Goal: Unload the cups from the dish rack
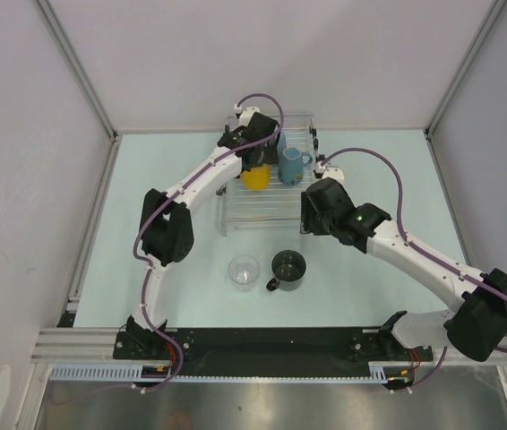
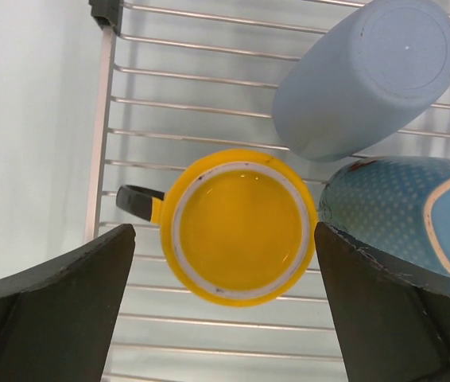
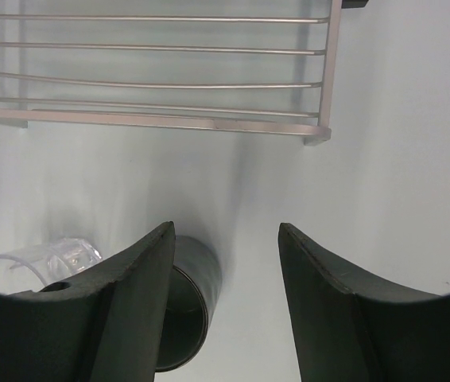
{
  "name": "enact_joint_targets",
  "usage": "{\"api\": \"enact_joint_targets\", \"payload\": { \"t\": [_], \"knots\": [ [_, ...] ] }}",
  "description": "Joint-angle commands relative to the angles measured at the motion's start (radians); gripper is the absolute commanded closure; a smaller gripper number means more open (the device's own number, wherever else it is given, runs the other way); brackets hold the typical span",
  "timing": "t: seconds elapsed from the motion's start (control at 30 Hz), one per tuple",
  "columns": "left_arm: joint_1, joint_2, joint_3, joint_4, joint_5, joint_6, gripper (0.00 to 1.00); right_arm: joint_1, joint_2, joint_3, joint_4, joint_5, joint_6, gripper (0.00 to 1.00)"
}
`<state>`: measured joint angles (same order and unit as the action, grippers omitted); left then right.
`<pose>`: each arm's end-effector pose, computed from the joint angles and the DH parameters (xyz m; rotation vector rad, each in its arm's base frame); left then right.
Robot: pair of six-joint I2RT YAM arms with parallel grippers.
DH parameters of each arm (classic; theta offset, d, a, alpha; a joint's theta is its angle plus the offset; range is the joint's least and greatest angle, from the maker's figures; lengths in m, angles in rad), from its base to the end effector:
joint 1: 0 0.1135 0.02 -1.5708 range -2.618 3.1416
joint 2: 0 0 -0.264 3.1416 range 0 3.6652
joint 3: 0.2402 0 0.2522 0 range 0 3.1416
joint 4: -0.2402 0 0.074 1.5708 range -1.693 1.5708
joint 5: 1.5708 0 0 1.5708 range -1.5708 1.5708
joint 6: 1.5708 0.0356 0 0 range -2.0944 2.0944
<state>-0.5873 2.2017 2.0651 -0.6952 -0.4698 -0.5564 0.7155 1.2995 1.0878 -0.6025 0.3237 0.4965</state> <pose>0.4233 -0.2624 0.2746 -0.1761 2.2837 -0.0191 0.2152 0.1721 0.2967 -0.1046 2.3392 0.2154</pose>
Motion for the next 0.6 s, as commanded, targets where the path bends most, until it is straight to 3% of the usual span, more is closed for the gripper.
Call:
{"api": "enact_joint_targets", "payload": {
  "t": [0.0, 0.23, 0.57],
  "knots": [
    [-0.020, -0.091, -0.026, -0.032, -0.041, -0.062, 0.00, -0.004, -0.017, -0.011, 0.026, -0.006, 0.007, 0.40],
    [-0.057, -0.086, -0.062, -0.050, -0.063, -0.149, 0.03, -0.002, -0.023, -0.016, 0.027, -0.003, 0.005, 0.41],
    [-0.062, -0.004, 0.006, -0.055, -0.087, -0.212, 0.03, -0.004, -0.057, -0.045, 0.021, 0.005, -0.001, 0.40]
  ]
}}
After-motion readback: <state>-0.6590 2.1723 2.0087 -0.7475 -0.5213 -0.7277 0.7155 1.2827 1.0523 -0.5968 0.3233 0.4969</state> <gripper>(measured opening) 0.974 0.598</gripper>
